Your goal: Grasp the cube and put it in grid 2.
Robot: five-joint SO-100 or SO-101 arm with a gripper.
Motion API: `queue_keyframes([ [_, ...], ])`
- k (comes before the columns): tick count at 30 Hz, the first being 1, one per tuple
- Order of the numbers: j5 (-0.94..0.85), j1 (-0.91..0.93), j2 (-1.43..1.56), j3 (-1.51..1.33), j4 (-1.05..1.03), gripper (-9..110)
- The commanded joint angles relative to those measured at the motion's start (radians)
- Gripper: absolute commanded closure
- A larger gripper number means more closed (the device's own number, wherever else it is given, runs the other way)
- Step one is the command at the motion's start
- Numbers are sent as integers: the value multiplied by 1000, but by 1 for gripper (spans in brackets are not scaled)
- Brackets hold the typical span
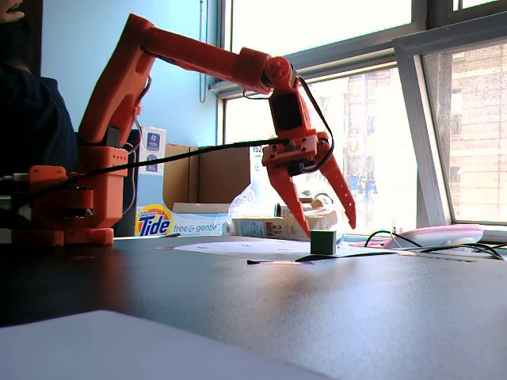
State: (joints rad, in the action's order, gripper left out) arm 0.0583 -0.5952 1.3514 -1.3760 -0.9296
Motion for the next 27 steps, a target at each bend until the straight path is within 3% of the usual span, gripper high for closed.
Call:
queue_keyframes([
  [1, -29, 29, 186, 8, -21, 76],
  [12, -95, 204, 692, -40, -279, 77],
  [27, -198, 749, 1367, -785, -356, 77],
])
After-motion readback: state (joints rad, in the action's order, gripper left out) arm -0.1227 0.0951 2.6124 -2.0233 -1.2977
